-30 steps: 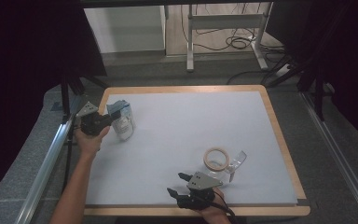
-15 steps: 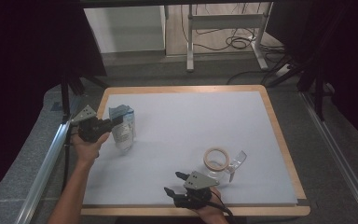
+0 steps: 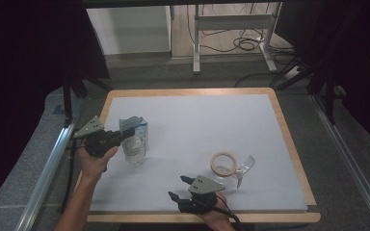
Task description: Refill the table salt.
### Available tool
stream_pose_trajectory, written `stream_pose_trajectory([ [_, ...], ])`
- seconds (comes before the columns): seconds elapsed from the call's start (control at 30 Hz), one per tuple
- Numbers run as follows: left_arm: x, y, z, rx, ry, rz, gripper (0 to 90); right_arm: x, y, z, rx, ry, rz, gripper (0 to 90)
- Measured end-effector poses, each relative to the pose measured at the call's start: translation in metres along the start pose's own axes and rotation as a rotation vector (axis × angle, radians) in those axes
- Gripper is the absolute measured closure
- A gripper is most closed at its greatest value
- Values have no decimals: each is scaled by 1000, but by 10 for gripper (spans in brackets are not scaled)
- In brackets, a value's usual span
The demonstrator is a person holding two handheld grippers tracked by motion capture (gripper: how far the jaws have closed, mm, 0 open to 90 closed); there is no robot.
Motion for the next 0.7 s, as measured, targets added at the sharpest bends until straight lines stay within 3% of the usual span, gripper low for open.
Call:
stream_pose_trajectory([
  [0.33, -1, 26, 3, -19, 11, -51, 900, -9, -1, 3, -3, 12, -17, 318],
  [0.47, -6, 34, 3, -9, 14, -91, 900, -14, 1, 7, -2, 25, -38, 297],
  [0.7, -15, 53, 11, -24, 17, -134, 900, -27, 6, 9, -8, 24, -86, 251],
])
Point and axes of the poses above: each handheld gripper's, and its own axes: x roughly backward along the jaws, z roughly out of its top, y roughly to its right, the point moved 2 cm from there along -x, roughly forward along the jaws, and after that the axes turned 6 degrees about -x, right-handed, at the moved point
